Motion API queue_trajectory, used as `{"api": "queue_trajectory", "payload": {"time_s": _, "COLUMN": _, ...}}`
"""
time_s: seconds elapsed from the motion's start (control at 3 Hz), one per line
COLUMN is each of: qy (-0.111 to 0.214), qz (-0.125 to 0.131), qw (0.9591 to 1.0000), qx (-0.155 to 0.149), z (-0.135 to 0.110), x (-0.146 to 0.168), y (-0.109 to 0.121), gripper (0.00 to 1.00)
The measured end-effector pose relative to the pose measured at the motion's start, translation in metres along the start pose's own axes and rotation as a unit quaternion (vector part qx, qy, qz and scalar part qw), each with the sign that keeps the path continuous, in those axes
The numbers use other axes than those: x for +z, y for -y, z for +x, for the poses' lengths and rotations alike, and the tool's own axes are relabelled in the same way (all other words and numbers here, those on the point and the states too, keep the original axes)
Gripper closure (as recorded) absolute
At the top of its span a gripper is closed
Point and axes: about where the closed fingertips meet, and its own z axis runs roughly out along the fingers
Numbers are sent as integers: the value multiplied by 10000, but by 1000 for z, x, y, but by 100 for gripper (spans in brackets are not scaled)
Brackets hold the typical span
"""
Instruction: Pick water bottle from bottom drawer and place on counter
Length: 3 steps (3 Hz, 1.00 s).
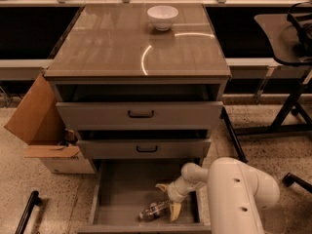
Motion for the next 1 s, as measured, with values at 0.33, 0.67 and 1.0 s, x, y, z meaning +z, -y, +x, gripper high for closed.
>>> {"api": "queue_trajectory", "payload": {"time_s": 0.33, "qy": 37, "qz": -75, "qw": 10000, "qx": 11, "z": 2, "x": 12, "y": 0, "gripper": 19}}
{"api": "queue_trajectory", "payload": {"time_s": 0.67, "qy": 72, "qz": -151, "qw": 9999, "qx": 4, "z": 2, "x": 22, "y": 1, "gripper": 42}}
{"api": "queue_trajectory", "payload": {"time_s": 1.0, "qy": 130, "qz": -204, "qw": 9997, "qx": -17, "z": 3, "x": 30, "y": 4, "gripper": 65}}
